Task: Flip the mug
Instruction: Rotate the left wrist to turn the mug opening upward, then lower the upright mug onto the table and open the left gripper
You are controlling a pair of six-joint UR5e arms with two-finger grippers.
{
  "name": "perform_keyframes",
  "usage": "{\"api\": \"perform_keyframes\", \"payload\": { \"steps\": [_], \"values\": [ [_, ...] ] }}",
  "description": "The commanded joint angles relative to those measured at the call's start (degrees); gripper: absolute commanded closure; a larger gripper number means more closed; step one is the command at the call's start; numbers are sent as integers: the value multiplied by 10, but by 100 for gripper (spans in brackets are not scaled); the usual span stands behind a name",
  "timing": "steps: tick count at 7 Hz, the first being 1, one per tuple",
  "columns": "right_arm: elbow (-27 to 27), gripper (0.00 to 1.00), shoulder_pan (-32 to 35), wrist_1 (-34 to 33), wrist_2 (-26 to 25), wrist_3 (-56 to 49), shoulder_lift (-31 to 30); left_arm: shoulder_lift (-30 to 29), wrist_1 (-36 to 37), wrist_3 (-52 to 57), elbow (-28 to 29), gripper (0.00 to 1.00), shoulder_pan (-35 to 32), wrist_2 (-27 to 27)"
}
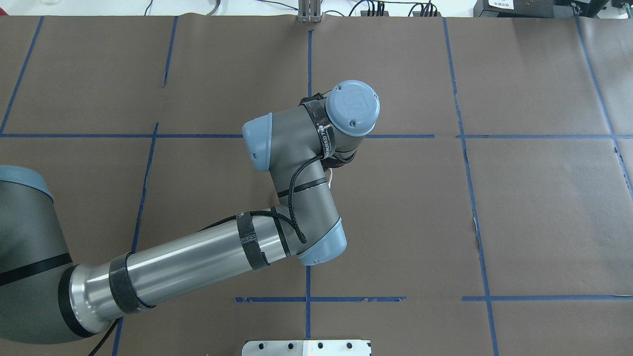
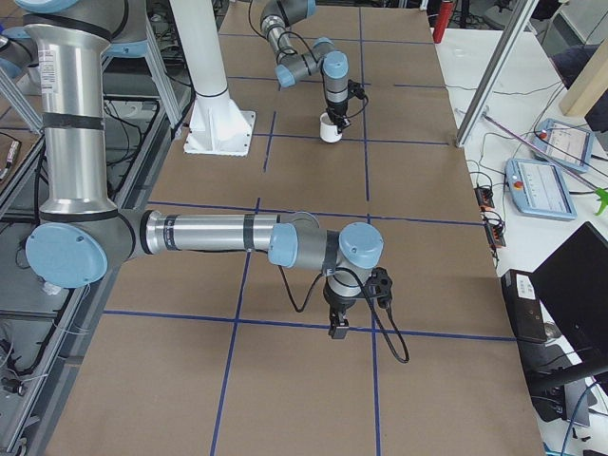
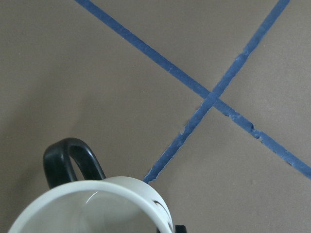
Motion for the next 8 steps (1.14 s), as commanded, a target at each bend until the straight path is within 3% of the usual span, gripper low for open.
{"api": "perform_keyframes", "payload": {
  "steps": [1,3,4,6,7,8],
  "values": [
    [0,0,0,0,0,0,0,-7,10,-1,16,100,9,23],
    [0,0,0,0,0,0,0,-7,12,-1,16,100,9,27],
    [0,0,0,0,0,0,0,-5,11,0,16,43,9,27],
    [0,0,0,0,0,0,0,-4,12,0,14,18,9,28],
    [0,0,0,0,0,0,0,-4,12,4,10,1,9,28],
    [0,0,0,0,0,0,0,-4,30,9,-15,0,6,29]
  ]
}}
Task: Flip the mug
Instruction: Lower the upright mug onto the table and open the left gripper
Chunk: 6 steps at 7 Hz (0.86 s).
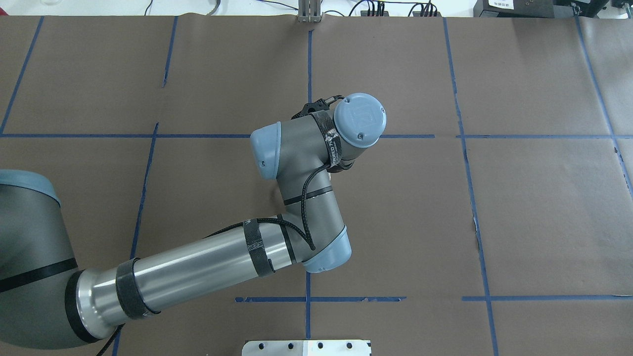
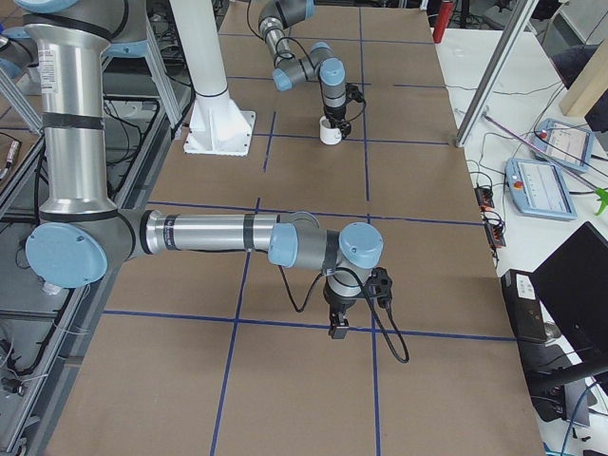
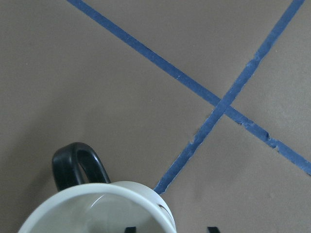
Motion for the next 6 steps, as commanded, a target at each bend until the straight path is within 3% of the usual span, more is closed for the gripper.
{"api": "perform_keyframes", "payload": {
  "steps": [1,3,5,6],
  "values": [
    [0,0,0,-1,0,0,0,0,45,14,-57,0,-14,4],
    [0,0,0,0,0,0,0,24,83,94,-145,0,-63,-5],
    [0,0,0,0,0,0,0,162,78,216,-314,0,-121,-57],
    [0,0,0,0,0,0,0,182,76,274,-322,0,-160,-76]
  ]
}}
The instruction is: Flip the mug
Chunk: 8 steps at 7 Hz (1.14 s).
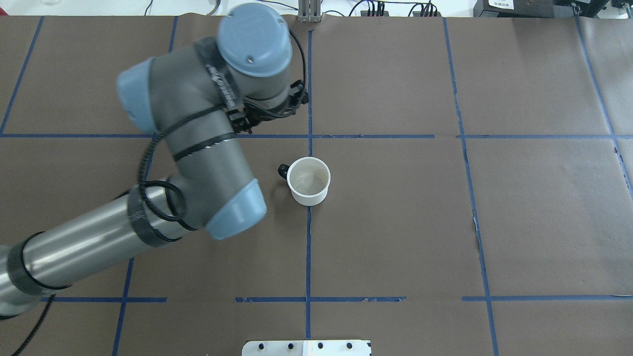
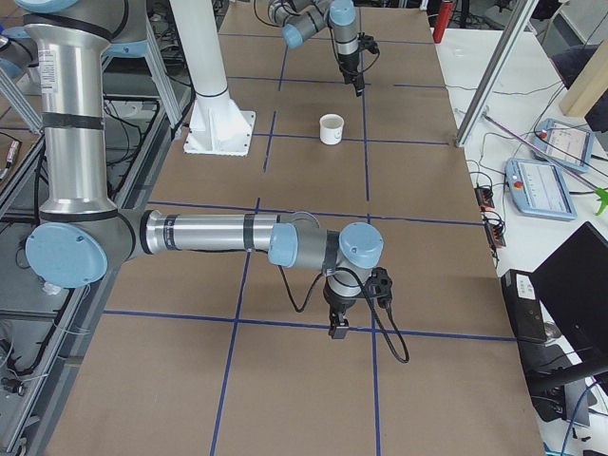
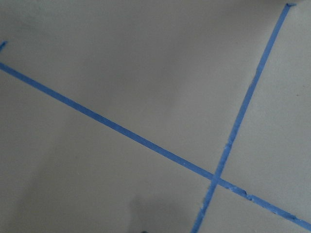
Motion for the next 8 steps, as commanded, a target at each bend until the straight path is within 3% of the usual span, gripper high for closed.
{"api": "perform_keyframes", "payload": {
  "steps": [1,4,6,8],
  "values": [
    [0,0,0,0,0,0,0,89,-28,154,-62,0,-92,-66],
    [0,0,0,0,0,0,0,276,-157,361,-91,0,-232,-190],
    [-1,0,0,0,0,0,0,358,-161,543,-83,0,-322,-211],
    [-1,0,0,-1,0,0,0,445,-226,710,-42,0,-423,-234]
  ]
}}
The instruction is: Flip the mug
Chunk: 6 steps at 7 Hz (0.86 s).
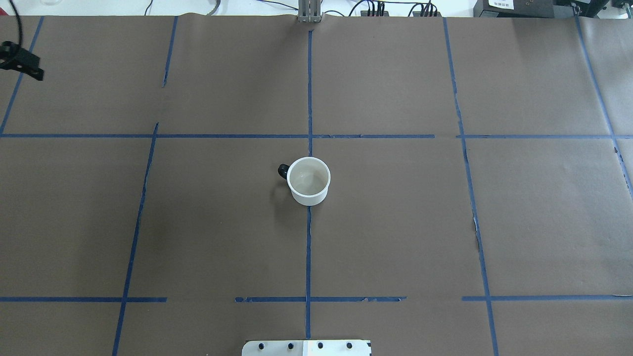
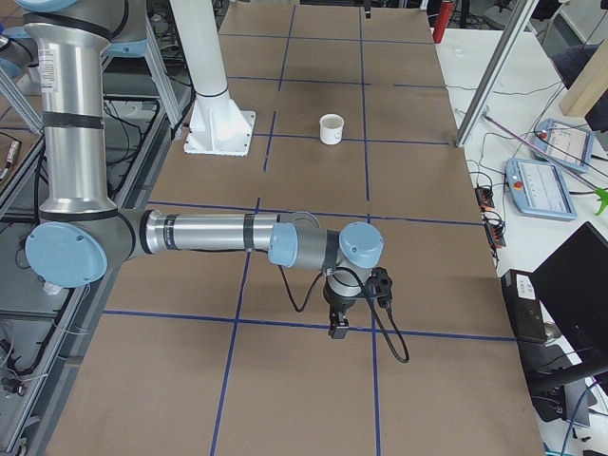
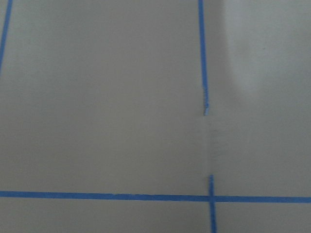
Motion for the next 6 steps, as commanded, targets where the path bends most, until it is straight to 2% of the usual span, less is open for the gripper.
{"api": "perform_keyframes", "payload": {
  "steps": [1,2,3,4,5,6],
  "values": [
    [0,0,0,0,0,0,0,79,-91,169,73,0,-110,-12],
    [0,0,0,0,0,0,0,82,-110,221,124,0,-153,-19],
    [0,0,0,0,0,0,0,93,-115,290,146,0,-178,-52],
    [1,0,0,0,0,0,0,100,-108,314,148,0,-206,-59],
    [1,0,0,0,0,0,0,98,-99,288,157,0,-208,-93],
    [1,0,0,-1,0,0,0,94,-81,195,155,0,-207,-103]
  ]
}}
